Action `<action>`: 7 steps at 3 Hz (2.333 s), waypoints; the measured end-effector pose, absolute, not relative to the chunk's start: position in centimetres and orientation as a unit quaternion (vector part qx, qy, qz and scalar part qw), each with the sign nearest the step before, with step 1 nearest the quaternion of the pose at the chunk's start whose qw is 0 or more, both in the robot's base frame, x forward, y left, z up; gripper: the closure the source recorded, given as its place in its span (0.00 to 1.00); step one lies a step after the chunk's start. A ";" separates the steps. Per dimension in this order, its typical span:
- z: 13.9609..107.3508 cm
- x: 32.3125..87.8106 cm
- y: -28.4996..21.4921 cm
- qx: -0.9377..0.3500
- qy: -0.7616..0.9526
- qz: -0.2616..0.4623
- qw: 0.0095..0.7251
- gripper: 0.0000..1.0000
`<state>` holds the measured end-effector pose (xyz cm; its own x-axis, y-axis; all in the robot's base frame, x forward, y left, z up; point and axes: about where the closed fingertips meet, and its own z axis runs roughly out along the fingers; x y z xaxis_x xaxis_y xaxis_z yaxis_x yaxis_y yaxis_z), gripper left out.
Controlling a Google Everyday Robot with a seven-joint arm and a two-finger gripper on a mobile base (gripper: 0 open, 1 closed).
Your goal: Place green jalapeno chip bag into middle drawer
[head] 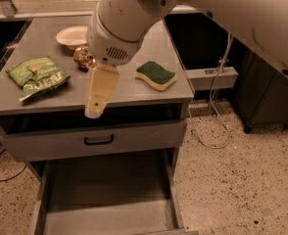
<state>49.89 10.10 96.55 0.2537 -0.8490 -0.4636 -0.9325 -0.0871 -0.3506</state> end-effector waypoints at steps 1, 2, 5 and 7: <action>96.9 49.9 10.3 -0.735 0.604 0.070 0.300 0.00; 97.0 50.9 11.4 -0.743 0.586 0.058 0.317 0.00; 97.9 57.0 16.6 -0.770 0.546 0.027 0.329 0.00; 96.9 61.1 22.2 -0.800 0.501 0.029 0.329 0.00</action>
Offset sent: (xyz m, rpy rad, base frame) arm 0.0275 0.0274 0.0008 0.0235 -0.1099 0.0686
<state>61.13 22.16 96.89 0.4959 -0.7831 -0.3753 -0.8207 -0.2815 -0.4972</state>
